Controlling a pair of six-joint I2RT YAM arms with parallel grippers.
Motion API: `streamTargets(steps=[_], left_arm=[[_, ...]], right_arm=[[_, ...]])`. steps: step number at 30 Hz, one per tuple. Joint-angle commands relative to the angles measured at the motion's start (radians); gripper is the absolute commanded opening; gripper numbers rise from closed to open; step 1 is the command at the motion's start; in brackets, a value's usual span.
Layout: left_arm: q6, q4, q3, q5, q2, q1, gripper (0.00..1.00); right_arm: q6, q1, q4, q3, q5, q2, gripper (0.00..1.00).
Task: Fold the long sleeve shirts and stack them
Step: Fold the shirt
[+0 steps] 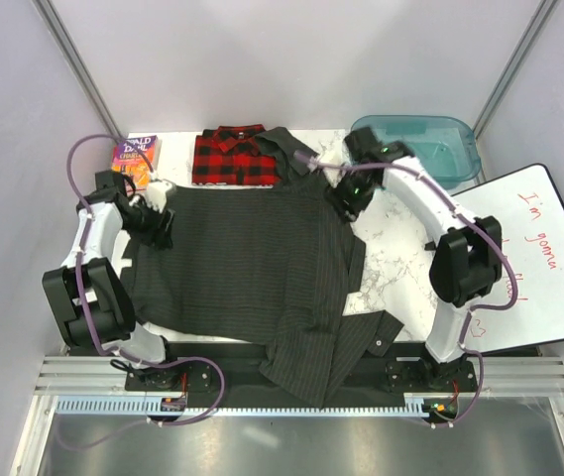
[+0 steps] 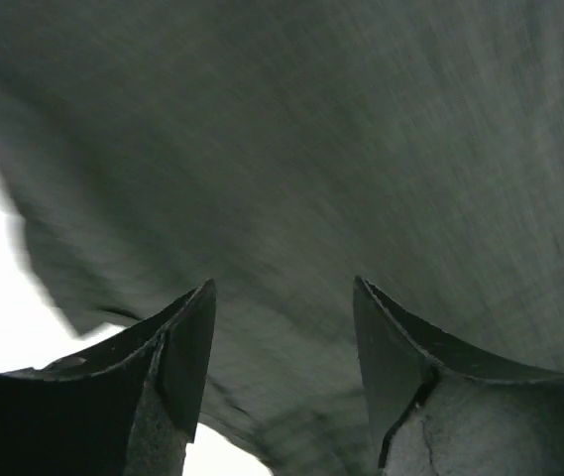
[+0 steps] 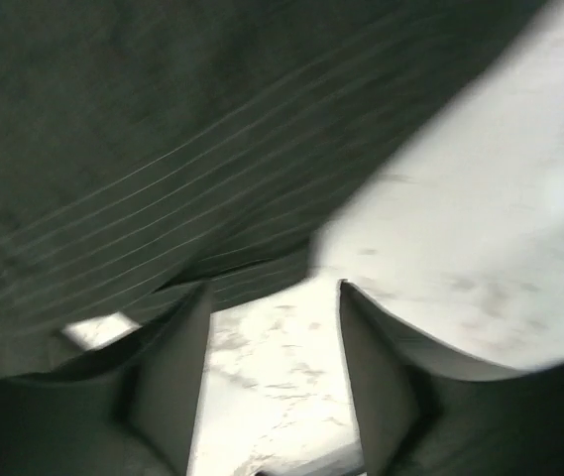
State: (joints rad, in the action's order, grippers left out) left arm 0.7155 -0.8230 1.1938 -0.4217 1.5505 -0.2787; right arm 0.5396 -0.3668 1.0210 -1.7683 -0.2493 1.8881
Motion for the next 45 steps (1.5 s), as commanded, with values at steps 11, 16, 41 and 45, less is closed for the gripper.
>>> streamTargets(steps=[11, 16, 41, 45], left_arm=[[0.156, -0.059, -0.204, 0.136, 0.048, -0.007, 0.54], [0.099, 0.022, -0.146, 0.222, 0.134, -0.008, 0.48], [0.134, -0.016, -0.131, 0.124, 0.114, 0.003, 0.56], [0.150, 0.007, -0.174, 0.143, 0.134, 0.003, 0.56]], right_arm=[[0.078, -0.055, -0.120, 0.339, 0.243, 0.166, 0.42], [0.105, 0.032, -0.130, 0.107, 0.363, 0.331, 0.41], [0.066, -0.087, 0.018, 0.187, 0.067, 0.176, 0.50], [0.114, -0.084, 0.013, 0.285, 0.096, 0.181, 0.50]])
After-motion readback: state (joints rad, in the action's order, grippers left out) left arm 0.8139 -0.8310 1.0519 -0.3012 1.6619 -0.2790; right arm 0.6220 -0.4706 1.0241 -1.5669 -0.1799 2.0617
